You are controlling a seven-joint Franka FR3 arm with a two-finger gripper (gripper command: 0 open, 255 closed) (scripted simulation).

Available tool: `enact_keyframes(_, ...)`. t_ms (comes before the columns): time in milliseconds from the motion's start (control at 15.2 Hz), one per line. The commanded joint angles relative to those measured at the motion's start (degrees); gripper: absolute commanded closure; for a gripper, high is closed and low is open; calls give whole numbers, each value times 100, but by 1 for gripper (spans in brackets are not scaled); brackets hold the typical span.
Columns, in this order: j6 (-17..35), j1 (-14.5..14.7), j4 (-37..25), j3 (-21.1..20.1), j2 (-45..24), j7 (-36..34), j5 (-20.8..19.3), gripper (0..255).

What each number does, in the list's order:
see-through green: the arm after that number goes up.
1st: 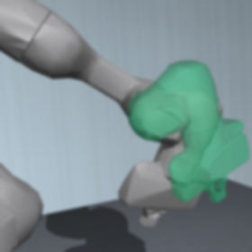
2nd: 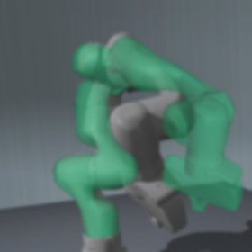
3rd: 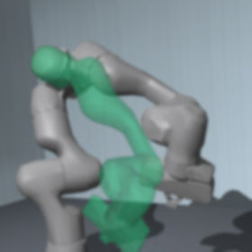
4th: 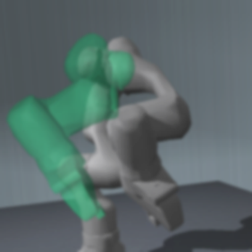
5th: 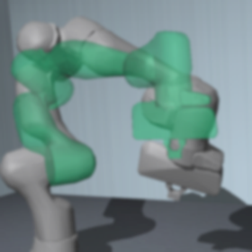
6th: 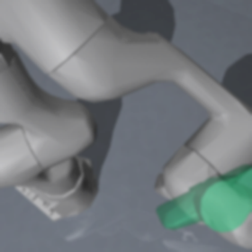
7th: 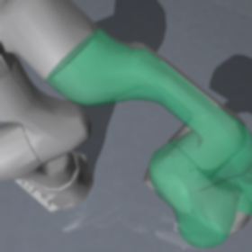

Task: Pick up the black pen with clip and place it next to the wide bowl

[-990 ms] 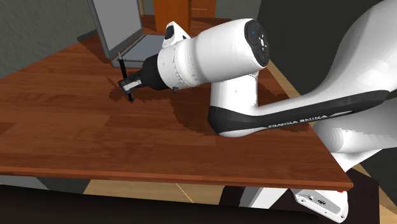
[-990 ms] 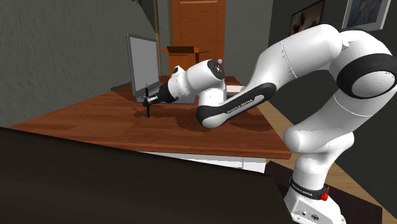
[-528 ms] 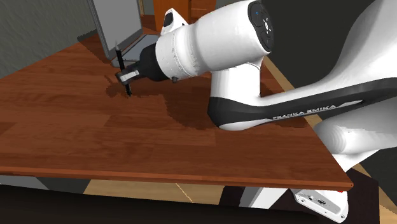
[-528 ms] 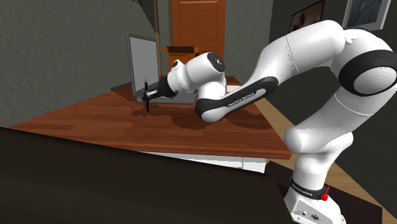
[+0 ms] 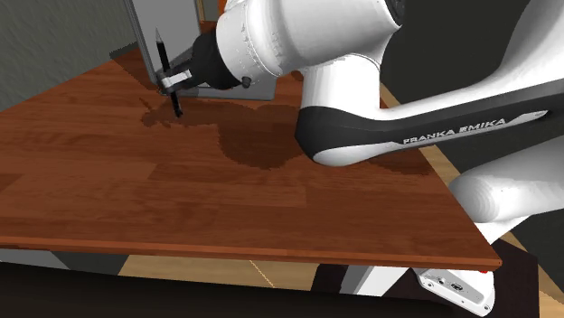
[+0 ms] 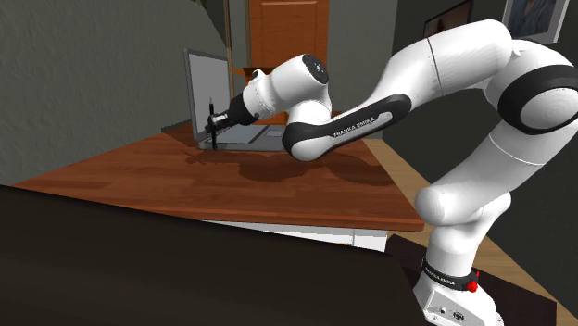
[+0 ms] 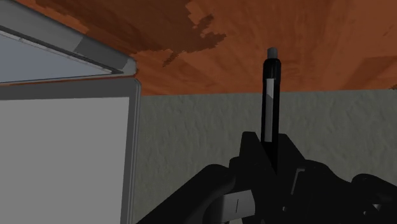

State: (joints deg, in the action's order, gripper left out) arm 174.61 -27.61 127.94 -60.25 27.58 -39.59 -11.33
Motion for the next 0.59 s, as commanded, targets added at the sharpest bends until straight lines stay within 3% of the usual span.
enact_keyframes(0,-141,123,-108,130,-36,81,20,255)
enact_keyframes(528,-705,523,-584,558,-150,397,132,255)
